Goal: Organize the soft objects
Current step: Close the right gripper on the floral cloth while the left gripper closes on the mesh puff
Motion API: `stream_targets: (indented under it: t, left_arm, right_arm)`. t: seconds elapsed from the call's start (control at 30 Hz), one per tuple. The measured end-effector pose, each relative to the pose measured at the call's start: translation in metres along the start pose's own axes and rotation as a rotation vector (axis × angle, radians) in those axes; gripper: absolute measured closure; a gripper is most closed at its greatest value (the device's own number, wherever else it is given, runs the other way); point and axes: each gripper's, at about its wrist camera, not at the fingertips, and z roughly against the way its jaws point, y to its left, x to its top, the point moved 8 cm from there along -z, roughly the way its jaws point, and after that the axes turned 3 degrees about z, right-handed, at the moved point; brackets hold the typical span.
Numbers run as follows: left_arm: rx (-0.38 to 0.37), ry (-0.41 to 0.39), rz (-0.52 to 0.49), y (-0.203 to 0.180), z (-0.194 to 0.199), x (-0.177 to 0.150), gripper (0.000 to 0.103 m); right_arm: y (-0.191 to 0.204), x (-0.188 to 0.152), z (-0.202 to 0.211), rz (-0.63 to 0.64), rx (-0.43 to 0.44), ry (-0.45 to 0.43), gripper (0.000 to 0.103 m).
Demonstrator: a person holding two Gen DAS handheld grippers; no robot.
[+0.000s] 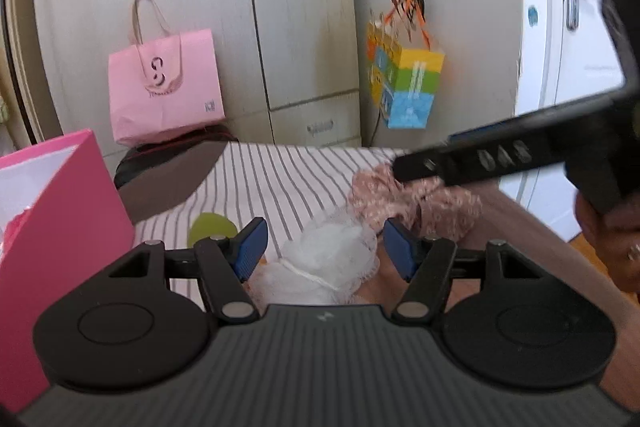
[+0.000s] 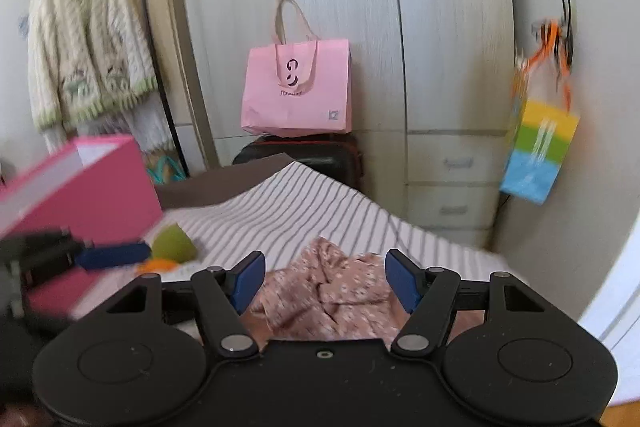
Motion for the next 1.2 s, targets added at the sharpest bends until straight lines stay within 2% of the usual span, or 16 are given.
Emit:
stream_targets:
  t: [0.1,0.17,0.23,0.33,0.43,0.57,0.73,0.83,0.9,0.97,1.03,1.2]
  left_arm:
    - [-0.007,0.079,0.021,0.000,-0.007,-0.007,0.044]
    - [-0.023,0.091,0.055,0.002,-0.007,-0.008,0.047]
    - [-0.017,0.099,0.042,0.000,-0.009,-0.010,0.052]
    - [-0.013,0.139,0.070,0.002,-0.015,-0.018,0.056]
    - [-0.015,0.136,0.078,0.003,-0.017,-0.021,0.057]
    - [-0.021,0.140,0.073,0.000,-0.022,-0.030,0.055]
    - [0.012,0.127,0.038,-0.008,-0.022,-0.033,0.055]
    - [0.011,0.134,0.050,-0.007,-0.020,-0.032,0.055]
    - [0.006,0.139,0.071,-0.005,-0.019,-0.033,0.060]
    - [0.017,0.129,0.086,-0.003,-0.017,-0.034,0.066]
    - [0.020,0.115,0.098,-0.002,-0.016,-0.036,0.068]
    - [0.034,0.099,0.087,-0.005,-0.009,-0.036,0.072]
  right_arm:
    - [-0.005,-0.005,-0.016,-0.027,0.004,0.034,0.032]
    - [-0.005,-0.011,-0.024,-0.014,-0.007,0.061,0.031]
    - [-0.004,-0.019,-0.034,-0.011,-0.004,0.117,0.028]
    - [-0.002,-0.028,-0.040,0.004,-0.004,0.136,0.027]
    - [0.000,-0.034,-0.045,0.027,0.001,0.159,0.026]
    - [0.006,-0.039,-0.044,0.090,-0.022,0.148,0.024]
    - [0.007,-0.041,-0.044,0.095,-0.038,0.133,0.026]
    - [0.009,-0.042,-0.040,0.104,-0.044,0.124,0.039]
    - [0.014,-0.043,-0.035,0.117,-0.039,0.115,0.057]
    - [0.017,-0.046,-0.031,0.093,-0.008,0.110,0.063]
    - [0.018,-0.048,-0.025,0.038,0.027,0.110,0.064]
    - [0.019,-0.054,-0.015,-0.023,-0.018,0.099,0.078]
